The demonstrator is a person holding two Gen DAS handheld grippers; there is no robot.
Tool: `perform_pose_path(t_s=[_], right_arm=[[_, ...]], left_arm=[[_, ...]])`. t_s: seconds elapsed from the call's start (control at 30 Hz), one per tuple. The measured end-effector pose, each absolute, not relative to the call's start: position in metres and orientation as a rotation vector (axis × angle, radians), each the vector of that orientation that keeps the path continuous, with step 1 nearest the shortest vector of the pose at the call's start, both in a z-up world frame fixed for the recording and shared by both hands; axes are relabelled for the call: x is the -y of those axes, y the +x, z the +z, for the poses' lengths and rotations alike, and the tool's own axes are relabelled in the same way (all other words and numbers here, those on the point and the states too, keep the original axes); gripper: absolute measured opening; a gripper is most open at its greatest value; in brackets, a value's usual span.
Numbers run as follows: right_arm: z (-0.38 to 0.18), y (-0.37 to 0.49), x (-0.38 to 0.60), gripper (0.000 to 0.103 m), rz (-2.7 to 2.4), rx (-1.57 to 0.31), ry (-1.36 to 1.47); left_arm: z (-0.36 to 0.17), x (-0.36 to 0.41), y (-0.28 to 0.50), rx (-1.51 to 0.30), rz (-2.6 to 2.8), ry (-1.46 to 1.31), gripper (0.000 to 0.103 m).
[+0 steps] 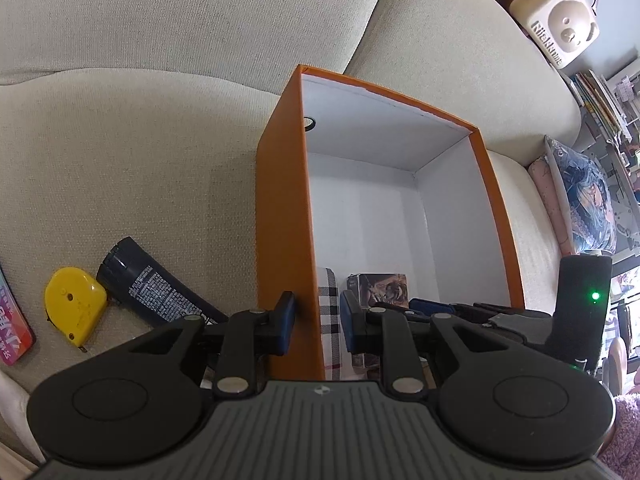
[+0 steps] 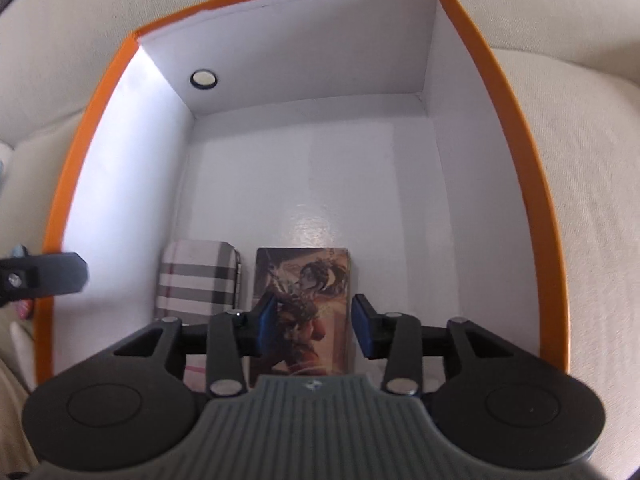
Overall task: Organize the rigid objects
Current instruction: 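Lower both items into the box and open both tools, then withdraw both tools from the box back to the remaining items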
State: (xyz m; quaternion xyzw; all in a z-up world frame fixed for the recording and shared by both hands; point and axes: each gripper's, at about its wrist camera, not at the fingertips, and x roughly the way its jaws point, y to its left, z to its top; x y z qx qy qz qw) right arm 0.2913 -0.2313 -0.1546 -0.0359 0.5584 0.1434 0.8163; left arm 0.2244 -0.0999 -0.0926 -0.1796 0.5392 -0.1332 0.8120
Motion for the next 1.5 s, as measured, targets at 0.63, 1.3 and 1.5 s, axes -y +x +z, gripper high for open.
perform_pose_path(t_s=[0.63,1.3,1.5], right_arm=[[-0.156,0.288,0.225,0.039,0.366,-1.201,-0.124],[-0.052,0.188,0.165,0.058,0.516,-0.766,-0.067],[-0.063,0.158,0.109,0.063,0.588,-0.702,-0.185]], left_arm=[[-0.091,0.098,0.221,-1.155,-0.291,-0.374,0.026],[-0.05,0.02,0.147,-0.975,-0.248,-0.28,0.035],[-0.079,-0.007,0.137,-1.073,-0.157,-0.357,0.041]])
